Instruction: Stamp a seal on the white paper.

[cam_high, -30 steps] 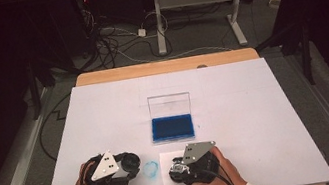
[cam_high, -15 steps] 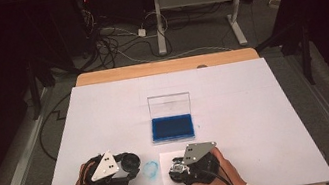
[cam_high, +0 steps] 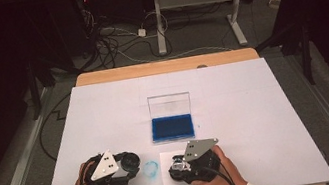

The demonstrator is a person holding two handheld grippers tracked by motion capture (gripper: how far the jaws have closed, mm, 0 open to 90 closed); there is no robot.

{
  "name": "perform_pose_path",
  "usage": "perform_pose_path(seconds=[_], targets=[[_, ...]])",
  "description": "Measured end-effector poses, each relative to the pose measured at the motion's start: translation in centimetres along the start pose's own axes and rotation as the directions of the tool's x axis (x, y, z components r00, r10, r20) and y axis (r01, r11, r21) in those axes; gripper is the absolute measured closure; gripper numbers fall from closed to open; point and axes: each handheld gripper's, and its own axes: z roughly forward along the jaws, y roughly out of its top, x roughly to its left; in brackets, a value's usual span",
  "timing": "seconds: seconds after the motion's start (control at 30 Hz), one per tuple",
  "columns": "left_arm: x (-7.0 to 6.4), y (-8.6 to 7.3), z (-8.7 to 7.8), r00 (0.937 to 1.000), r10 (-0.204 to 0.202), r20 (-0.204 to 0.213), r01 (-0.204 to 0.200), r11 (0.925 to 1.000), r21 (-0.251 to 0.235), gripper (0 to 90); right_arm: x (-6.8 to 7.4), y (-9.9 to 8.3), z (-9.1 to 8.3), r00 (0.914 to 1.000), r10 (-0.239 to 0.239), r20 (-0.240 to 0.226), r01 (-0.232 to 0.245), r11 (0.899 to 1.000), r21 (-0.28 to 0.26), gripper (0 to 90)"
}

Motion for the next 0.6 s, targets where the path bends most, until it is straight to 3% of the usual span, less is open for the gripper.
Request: perform_pose_path(seconds=[0.2, 0.6], targets=[[0.0, 0.0, 0.1, 1.0000, 0.003, 0.001, -0.003, 1.0000, 0.002, 36.5, -0.3, 1.1, -2.0, 0.9994, -0.007, 0.034, 0.009, 0.997, -0.074, 57.0], [0.2, -0.1, 0.0, 1.0000, -0.003, -0.002, 0.003, 1.0000, 0.002, 36.5, -1.5, 1.6, -3.9, 0.9971, -0.004, 0.076, 0.013, 0.993, -0.120, 57.0]])
